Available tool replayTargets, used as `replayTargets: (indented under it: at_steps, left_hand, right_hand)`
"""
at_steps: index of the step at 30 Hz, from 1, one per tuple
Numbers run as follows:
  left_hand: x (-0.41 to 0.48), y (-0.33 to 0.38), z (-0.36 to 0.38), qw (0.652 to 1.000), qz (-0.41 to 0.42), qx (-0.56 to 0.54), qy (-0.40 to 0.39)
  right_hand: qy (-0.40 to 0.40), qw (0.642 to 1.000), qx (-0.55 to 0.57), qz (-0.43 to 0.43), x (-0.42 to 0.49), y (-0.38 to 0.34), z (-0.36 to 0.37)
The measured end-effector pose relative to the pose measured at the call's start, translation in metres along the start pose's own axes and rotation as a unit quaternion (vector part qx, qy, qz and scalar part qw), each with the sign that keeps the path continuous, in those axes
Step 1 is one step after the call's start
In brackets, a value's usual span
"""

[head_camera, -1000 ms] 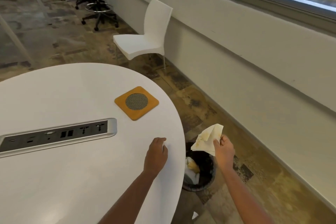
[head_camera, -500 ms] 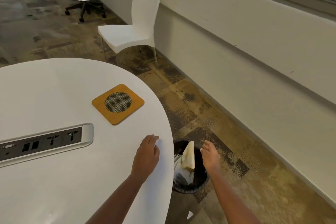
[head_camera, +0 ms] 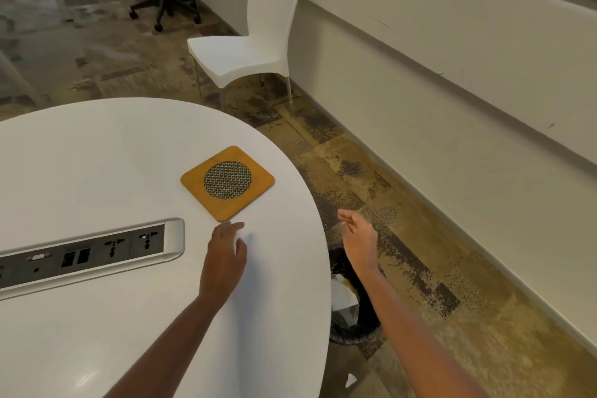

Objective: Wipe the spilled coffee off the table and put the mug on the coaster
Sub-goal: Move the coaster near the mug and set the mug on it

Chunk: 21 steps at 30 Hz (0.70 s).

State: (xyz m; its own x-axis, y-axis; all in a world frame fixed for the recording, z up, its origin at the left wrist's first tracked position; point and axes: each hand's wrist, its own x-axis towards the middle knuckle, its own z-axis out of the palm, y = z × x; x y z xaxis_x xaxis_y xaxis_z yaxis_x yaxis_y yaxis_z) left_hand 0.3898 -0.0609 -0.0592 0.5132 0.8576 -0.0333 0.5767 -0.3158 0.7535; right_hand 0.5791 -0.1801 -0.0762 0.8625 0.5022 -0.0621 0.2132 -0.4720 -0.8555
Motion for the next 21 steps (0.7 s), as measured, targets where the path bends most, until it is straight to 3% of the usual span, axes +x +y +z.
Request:
replayTargets:
  at_steps: [5, 10, 17, 21]
  left_hand:
    - [0.027, -0.004, -0.019, 0.987, -0.117, -0.103, 0.040]
    - [0.054, -0.001, -0.032, 0.924, -0.264, -0.273, 0.052]
    - [0.068, 0.002, -0.037, 0.845, -0.310, -0.433, 0.050]
    - [0.070, 0.003, -0.036, 0.817, -0.322, -0.476, 0.052]
  right_hand:
    - [-0.093, 0.993, -0.012, -0.070, 0.023, -0.042, 0.034]
    - [-0.231, 0.967, -0.093, -0.058, 0.051, -0.073, 0.073]
    - [-0.320, 0.933, -0.157, -0.053, 0.070, -0.090, 0.100]
    - [-0.289, 0.945, -0.138, -0.066, 0.068, -0.095, 0.104]
